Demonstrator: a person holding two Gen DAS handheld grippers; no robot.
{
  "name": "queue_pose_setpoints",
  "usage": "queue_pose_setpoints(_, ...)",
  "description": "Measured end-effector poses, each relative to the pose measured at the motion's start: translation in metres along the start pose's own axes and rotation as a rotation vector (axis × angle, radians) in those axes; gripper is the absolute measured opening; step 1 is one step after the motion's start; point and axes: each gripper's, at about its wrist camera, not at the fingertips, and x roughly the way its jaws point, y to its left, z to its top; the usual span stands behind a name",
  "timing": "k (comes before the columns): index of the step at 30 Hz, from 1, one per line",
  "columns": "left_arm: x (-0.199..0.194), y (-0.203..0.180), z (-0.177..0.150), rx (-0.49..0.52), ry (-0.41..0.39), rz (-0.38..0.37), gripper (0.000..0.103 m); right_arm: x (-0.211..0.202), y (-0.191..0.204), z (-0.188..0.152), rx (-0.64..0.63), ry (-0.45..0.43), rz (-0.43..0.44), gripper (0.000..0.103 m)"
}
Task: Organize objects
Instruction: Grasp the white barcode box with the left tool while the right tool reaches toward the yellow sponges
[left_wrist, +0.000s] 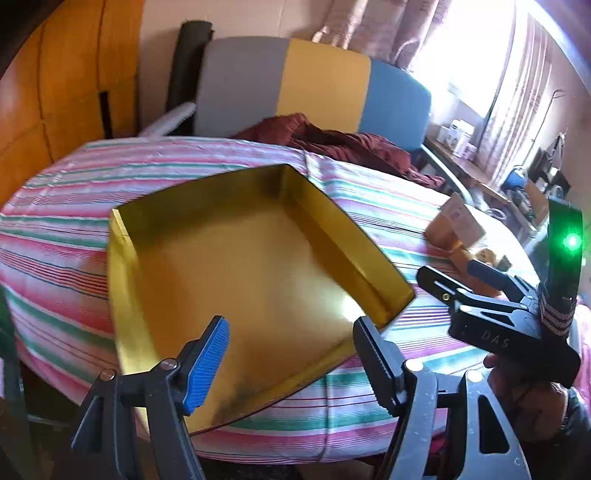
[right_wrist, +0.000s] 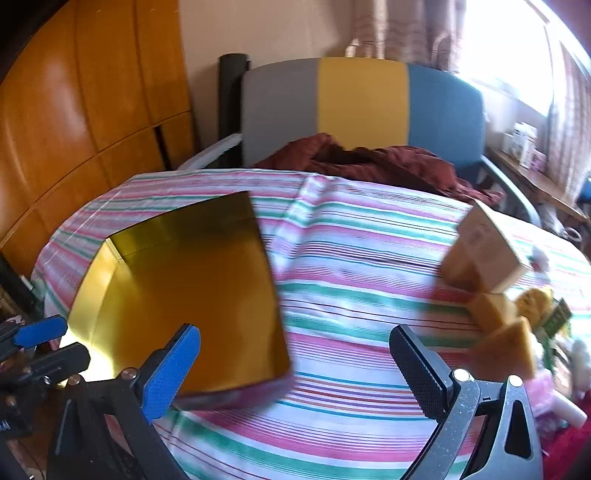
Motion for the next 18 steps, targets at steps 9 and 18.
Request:
queue_pose_setpoints(9, 0.009, -0.051, 0.044, 0.066, 0.01, -0.174, 0.076, -0.034, -0.102, 0.004, 0.14, -0.025, -0.146, 0.103)
queue_pose_setpoints(18, 0.054, -0.149, 0.108, 0.142, 0.098, -0.372, 0.079, -0.061, -0.221, 0.029, 0.285, -0.109, -0.369, 0.103)
